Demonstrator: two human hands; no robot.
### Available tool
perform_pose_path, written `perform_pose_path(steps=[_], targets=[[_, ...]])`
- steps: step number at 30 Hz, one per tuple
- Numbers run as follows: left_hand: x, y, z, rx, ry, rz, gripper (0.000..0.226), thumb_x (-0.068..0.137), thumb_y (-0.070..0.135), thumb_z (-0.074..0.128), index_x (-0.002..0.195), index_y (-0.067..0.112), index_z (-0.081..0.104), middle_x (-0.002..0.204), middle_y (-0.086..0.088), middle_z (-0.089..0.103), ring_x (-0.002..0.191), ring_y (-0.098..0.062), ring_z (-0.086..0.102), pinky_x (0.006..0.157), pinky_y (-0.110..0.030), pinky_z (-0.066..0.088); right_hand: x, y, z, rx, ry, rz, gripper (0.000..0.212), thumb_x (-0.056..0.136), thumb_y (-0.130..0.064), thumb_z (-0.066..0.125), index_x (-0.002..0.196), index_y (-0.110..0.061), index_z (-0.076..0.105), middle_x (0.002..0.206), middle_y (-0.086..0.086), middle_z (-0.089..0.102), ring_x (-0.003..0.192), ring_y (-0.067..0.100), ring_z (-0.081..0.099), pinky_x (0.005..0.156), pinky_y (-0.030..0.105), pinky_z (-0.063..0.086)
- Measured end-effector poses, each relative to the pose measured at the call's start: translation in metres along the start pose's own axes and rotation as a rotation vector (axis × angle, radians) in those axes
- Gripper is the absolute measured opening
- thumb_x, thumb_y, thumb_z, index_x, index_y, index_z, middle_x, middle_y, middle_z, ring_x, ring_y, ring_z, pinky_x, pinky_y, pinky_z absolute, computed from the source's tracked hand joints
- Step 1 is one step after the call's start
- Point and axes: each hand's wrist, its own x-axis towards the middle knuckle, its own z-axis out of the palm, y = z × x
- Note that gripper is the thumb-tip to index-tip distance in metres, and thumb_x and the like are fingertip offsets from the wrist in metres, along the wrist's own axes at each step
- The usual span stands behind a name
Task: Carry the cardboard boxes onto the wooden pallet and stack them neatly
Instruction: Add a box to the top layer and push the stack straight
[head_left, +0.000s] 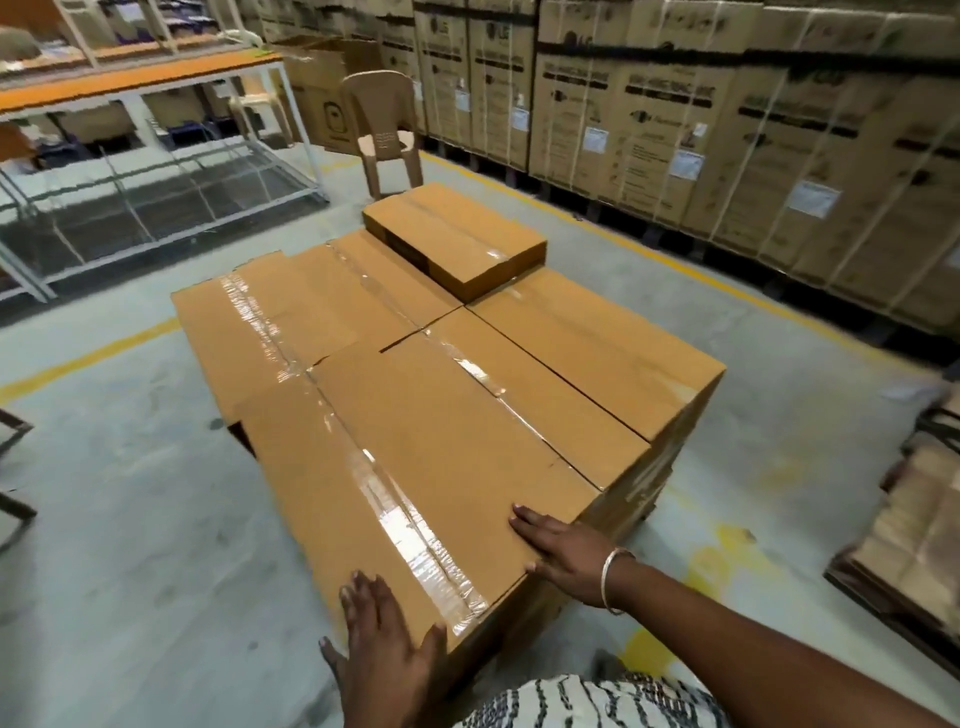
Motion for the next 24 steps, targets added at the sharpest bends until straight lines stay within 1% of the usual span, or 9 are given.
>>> perform_pose_path(steps=[2,5,7,8,10,15,18,21,24], targets=[[0.007,0.016,0.004,0.036,-0.010,0.038,0.096,0.086,0.072,0.037,0.155,0.023,-0.007,0.161,-0.005,-0.024,0.150,-0.022,-0.015,0.115,-0.062,0.002,-0.006,0.005,0.001,0.041,0.035,0.033,0.068,0.086,-0.076,0.013,0.149,-0.052,-0.001,0.162,-0.022,-0.002,0.148,0.008,0.021,0.115,0.033,0.032],[0.020,0.052,0.008,0.040,-0.029,0.071,0.093,0.089,0.068,0.038,0.156,0.020,-0.004,0.162,-0.005,-0.020,0.151,-0.021,-0.012,0.116,-0.061,0.004,-0.016,0.024,-0.001,0.282,0.167,0.182,0.078,0.086,-0.072,0.015,0.153,-0.032,0.026,0.161,-0.005,0.024,0.145,0.013,0.030,0.115,0.020,0.025],[0.029,0.077,0.005,0.044,-0.051,0.093,0.088,0.091,0.064,0.039,0.156,0.020,-0.001,0.163,-0.007,-0.016,0.151,-0.023,-0.010,0.116,-0.060,0.005,-0.023,0.044,-0.004,0.479,0.300,0.353,0.068,0.091,-0.064,0.034,0.148,-0.025,0.039,0.149,0.002,0.044,0.137,0.012,0.040,0.105,0.011,0.026],[0.035,0.094,0.005,0.050,-0.062,0.117,0.085,0.093,0.061,0.040,0.156,0.020,0.000,0.164,-0.006,-0.014,0.151,-0.023,-0.010,0.116,-0.059,0.005,-0.025,0.059,-0.006,0.584,0.367,0.464,0.056,0.095,-0.050,0.047,0.144,-0.023,0.045,0.143,0.003,0.051,0.132,0.012,0.046,0.099,0.010,0.029],[0.046,0.127,0.008,0.075,-0.057,0.186,0.083,0.094,0.058,0.041,0.157,0.020,0.001,0.164,-0.002,-0.010,0.151,-0.020,-0.009,0.116,-0.059,0.005,-0.025,0.097,-0.008,0.790,0.505,0.690,0.044,0.097,-0.028,0.058,0.139,-0.017,0.052,0.134,0.006,0.059,0.125,0.018,0.054,0.092,0.014,0.036],[0.069,0.222,0.031,0.105,-0.087,0.333,0.081,0.092,0.063,0.034,0.156,0.023,0.006,0.165,0.004,0.001,0.151,-0.017,-0.005,0.119,-0.056,0.010,-0.014,0.191,-0.012,1.162,0.536,1.101,0.039,0.093,-0.027,0.064,0.128,-0.010,0.061,0.131,0.013,0.062,0.123,0.029,0.056,0.100,0.029,0.041],[0.087,0.277,0.047,0.159,-0.174,0.421,0.084,0.087,0.062,0.029,0.157,0.024,0.003,0.165,0.005,0.001,0.151,-0.015,-0.005,0.119,-0.053,0.006,-0.002,0.230,-0.013,1.271,0.476,1.177,0.038,0.095,-0.029,0.060,0.125,-0.007,0.062,0.135,0.017,0.059,0.126,0.032,0.052,0.103,0.032,0.039],[0.108,0.336,0.071,0.220,-0.214,0.520,0.087,0.091,0.056,0.045,0.157,0.025,-0.003,0.164,0.006,-0.007,0.150,-0.015,-0.010,0.121,-0.050,0.003,0.020,0.262,-0.010,1.297,0.429,1.234,0.036,0.098,-0.032,0.053,0.121,-0.006,0.063,0.133,0.020,0.057,0.124,0.036,0.052,0.100,0.034,0.040],[0.128,0.376,0.082,0.305,-0.187,0.595,0.099,0.086,0.058,0.051,0.156,0.024,-0.009,0.163,0.003,-0.016,0.150,-0.017,-0.016,0.120,-0.053,0.003,0.042,0.267,-0.008,1.370,0.475,1.215,0.030,0.098,-0.015,0.051,0.123,0.001,0.058,0.125,0.023,0.060,0.118,0.036,0.056,0.091,0.030,0.043]])
